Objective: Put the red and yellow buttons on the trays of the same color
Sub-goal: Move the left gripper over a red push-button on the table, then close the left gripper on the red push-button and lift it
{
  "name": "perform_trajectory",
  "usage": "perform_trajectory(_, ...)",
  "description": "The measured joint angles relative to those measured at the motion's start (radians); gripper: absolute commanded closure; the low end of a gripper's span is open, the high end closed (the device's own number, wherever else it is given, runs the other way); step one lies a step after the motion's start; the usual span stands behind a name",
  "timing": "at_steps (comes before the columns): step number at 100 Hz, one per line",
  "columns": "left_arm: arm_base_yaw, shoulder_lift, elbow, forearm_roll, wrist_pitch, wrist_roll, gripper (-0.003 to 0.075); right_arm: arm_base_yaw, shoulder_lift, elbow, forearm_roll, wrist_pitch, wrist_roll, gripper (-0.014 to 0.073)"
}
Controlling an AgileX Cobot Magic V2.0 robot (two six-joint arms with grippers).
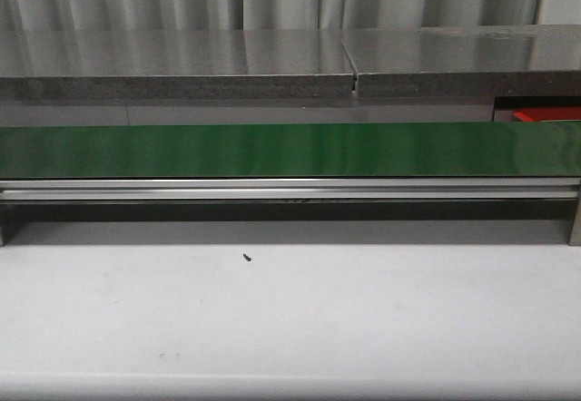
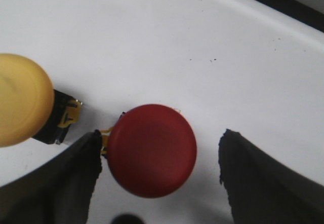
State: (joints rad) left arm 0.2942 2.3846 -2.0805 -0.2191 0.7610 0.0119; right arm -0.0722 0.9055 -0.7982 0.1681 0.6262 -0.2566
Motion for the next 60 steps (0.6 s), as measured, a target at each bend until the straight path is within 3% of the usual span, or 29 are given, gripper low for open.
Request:
perform_trajectory(16, 0.0, 0.004, 0.0, 0.009, -0.018, 0.0, 0.0323, 0.0, 0.0, 0.0, 0.0, 0.0, 0.0, 0.071)
perform_trajectory(42, 0.0, 0.004, 0.0, 0.014, -0.042, 0.0, 0.0598, 0.0, 0.0, 0.0, 0.0, 0.0, 0.0, 0.071)
perform_trajectory(60, -0.002, 0.002, 0.0, 0.014, -0.045, 0.041, 0.0672, 0.0, 0.0, 0.0, 0.0, 0.0, 0.0, 0.071)
